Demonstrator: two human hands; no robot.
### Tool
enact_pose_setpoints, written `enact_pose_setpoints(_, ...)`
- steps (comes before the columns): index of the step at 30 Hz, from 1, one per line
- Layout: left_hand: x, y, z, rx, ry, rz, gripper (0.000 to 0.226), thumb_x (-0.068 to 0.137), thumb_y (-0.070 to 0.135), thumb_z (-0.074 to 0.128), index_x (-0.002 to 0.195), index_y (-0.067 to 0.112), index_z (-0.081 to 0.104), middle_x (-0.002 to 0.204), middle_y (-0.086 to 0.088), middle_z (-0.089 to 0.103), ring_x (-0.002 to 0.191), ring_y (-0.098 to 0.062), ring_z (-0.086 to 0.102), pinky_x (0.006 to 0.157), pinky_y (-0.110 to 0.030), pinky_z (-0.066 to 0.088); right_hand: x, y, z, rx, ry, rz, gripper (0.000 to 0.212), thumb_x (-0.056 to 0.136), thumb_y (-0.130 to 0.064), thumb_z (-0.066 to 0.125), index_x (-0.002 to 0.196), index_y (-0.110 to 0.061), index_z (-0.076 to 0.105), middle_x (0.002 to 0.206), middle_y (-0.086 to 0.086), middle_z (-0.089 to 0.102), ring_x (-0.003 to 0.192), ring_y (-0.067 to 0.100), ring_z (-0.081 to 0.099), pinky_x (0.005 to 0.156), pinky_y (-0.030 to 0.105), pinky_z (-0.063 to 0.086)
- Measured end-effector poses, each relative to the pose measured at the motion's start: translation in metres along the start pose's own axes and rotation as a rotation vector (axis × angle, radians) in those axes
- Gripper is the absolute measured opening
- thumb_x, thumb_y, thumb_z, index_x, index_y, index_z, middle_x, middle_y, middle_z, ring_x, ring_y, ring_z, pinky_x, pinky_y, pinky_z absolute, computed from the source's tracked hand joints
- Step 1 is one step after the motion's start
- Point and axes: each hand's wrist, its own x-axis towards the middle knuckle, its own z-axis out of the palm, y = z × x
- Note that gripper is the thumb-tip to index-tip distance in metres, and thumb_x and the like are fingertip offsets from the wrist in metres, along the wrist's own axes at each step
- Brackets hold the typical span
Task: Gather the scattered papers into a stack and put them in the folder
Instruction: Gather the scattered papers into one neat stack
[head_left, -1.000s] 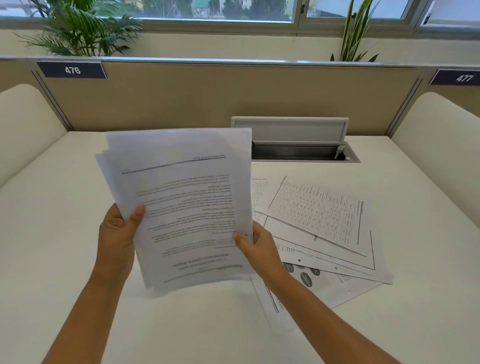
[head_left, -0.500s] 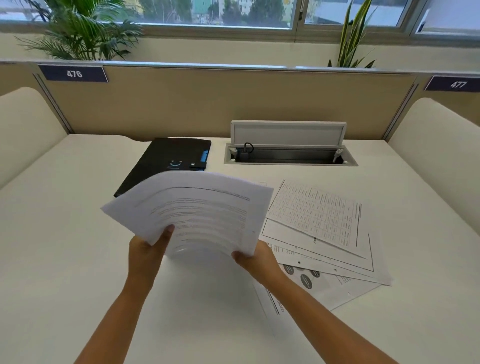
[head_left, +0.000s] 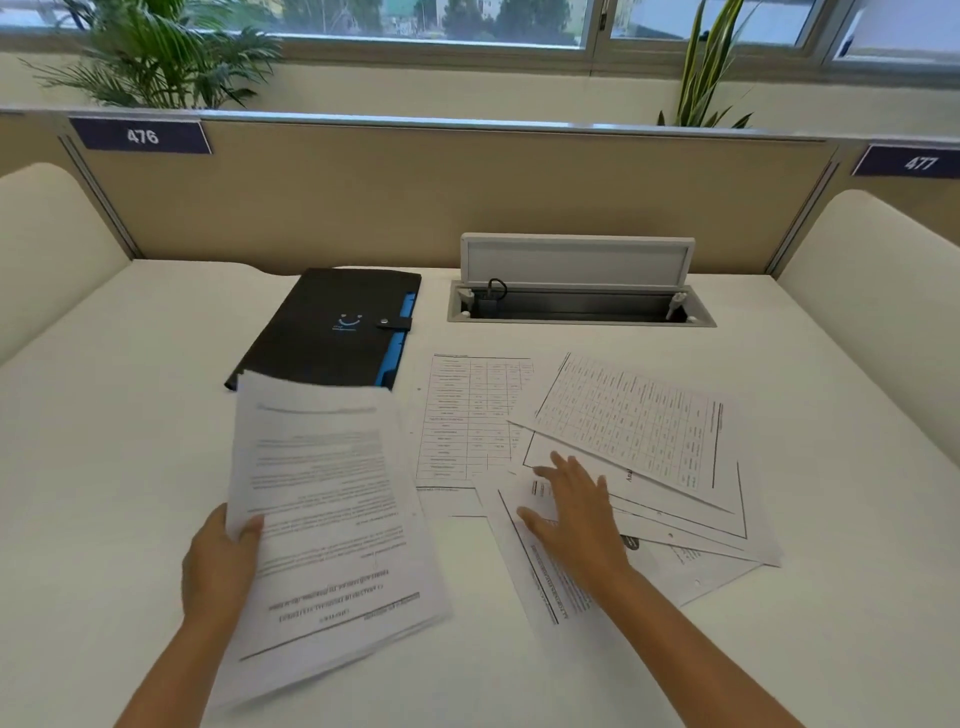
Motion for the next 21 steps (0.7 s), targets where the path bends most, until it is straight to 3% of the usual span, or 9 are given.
enact_pose_setpoints(3,-0.006,-0.011,0.004,0.103,-0.009,-0.036,0.028,0.089,0.018,0.054,0.112,0.002,0.053,0.110,-0.027,0.062,0.097,-0.044,0.057,0.073,-0.041,0.041,0.001,0.010,-0.001,0.022,0.052,0.041,0.058,0.089,-0.051,0.047,0.139,-0.026,0.032,0.155,-0.003,0.020,0.145,0.015,0.008,0.117,0.044,-0.003)
enact_pose_setpoints(7,-0.004,-0.011,0.004,0.110,0.034,-0.067,0.045,0.084,0.019,0.061,0.123,0.008,0.041,0.121,-0.026,0.056,0.106,-0.043,0.054,0.083,-0.047,0.043,0.009,0.021,-0.012,0.018,0.105,0.080,0.066,0.088,-0.051,0.049,0.142,-0.022,0.026,0.156,0.002,0.016,0.145,0.018,0.006,0.117,0.045,-0.003)
enact_pose_setpoints(13,-0.005,0.004,0.011,0.264,0.165,0.027,0.059,0.078,0.013,0.068,0.128,0.003,0.038,0.127,-0.031,0.041,0.114,-0.051,0.040,0.090,-0.064,0.037,0.033,0.039,-0.027,-0.145,-0.040,0.178,0.101,0.071,-0.073,0.051,0.147,-0.026,0.005,0.158,0.008,-0.004,0.145,0.026,-0.008,0.114,0.054,-0.006)
enact_pose_setpoints(17,-0.014,0.019,0.033,0.317,0.046,0.212,0.053,0.079,0.015,0.067,0.126,0.006,0.044,0.126,-0.028,0.047,0.114,-0.047,0.042,0.089,-0.061,0.038,0.041,0.046,-0.028,-0.165,-0.154,0.255,0.113,0.061,-0.085,0.046,0.146,-0.029,-0.001,0.158,0.010,-0.005,0.145,0.028,-0.008,0.111,0.061,-0.005)
enact_pose_setpoints(21,-0.029,0.020,0.058,0.374,-0.068,0.258,0.053,0.082,0.019,0.064,0.129,0.006,0.045,0.127,-0.021,0.053,0.121,-0.039,0.042,0.101,-0.055,0.031,0.039,0.045,-0.023,-0.135,-0.134,0.262,0.108,0.064,-0.084,0.041,0.147,-0.026,0.004,0.158,0.006,0.001,0.145,0.024,-0.003,0.111,0.061,-0.003)
